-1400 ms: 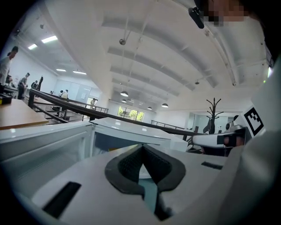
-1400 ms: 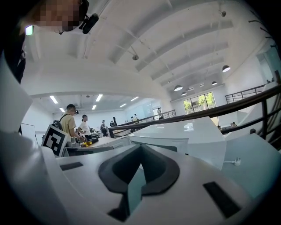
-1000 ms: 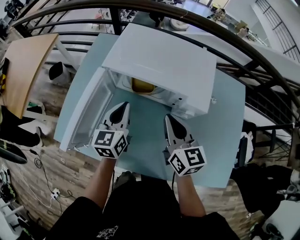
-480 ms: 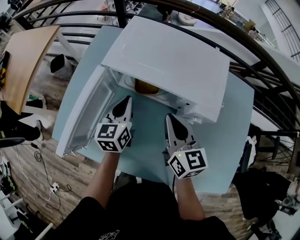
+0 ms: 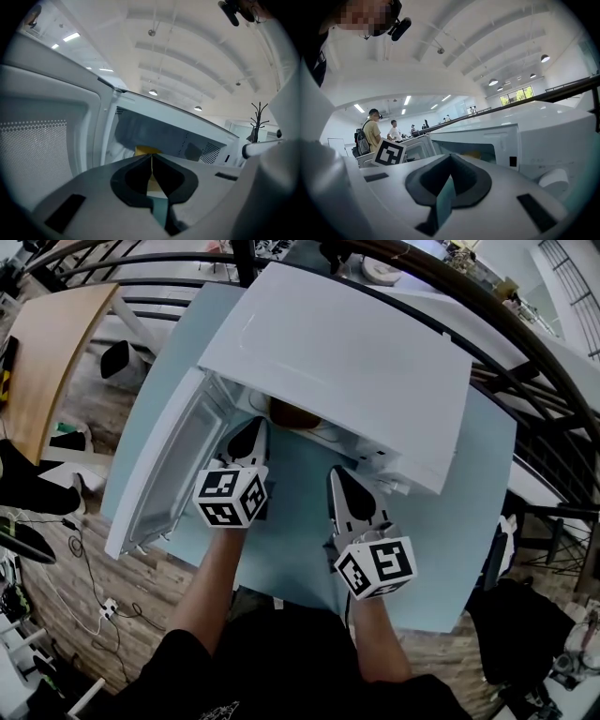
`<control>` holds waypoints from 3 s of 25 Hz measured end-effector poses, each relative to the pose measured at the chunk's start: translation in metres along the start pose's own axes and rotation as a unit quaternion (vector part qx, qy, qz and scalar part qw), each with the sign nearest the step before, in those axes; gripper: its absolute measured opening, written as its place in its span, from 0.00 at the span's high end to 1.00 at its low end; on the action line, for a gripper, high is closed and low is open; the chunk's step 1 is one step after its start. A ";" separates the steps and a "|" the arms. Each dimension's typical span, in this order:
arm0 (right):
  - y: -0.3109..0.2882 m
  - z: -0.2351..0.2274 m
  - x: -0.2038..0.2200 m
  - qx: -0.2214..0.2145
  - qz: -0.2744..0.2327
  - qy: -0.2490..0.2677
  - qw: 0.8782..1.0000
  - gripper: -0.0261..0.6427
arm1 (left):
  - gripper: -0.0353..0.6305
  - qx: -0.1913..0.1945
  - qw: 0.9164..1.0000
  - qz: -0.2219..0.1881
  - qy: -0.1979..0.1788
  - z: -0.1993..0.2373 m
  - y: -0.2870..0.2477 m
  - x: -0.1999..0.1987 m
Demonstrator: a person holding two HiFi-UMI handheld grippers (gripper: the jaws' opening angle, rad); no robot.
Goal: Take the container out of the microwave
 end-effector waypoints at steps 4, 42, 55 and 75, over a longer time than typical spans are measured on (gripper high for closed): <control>-0.007 -0.003 0.003 -0.004 0.004 0.001 1.000 0.95 | 0.93 -0.003 1.000 0.001 0.003 0.002 -0.010 0.002; -0.031 -0.018 0.013 -0.031 0.021 -0.009 0.999 0.95 | 0.80 -0.055 0.997 0.054 0.028 0.021 -0.084 0.019; -0.031 -0.019 0.014 -0.025 0.019 -0.012 0.999 0.95 | 0.90 -0.070 0.995 0.062 0.041 0.023 -0.085 0.022; -0.015 -0.004 0.006 -0.012 0.006 -0.013 1.000 0.95 | 0.91 -0.044 0.997 0.052 0.046 0.014 -0.054 0.012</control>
Point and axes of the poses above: the fingertips, and each gripper's own axes: y backward along the fingers, z to its left, x out of its underside, the point moved 8 cm from there along y, backward along the fingers, and after that the axes turned 1 degree about y, right-handed, at the moved point
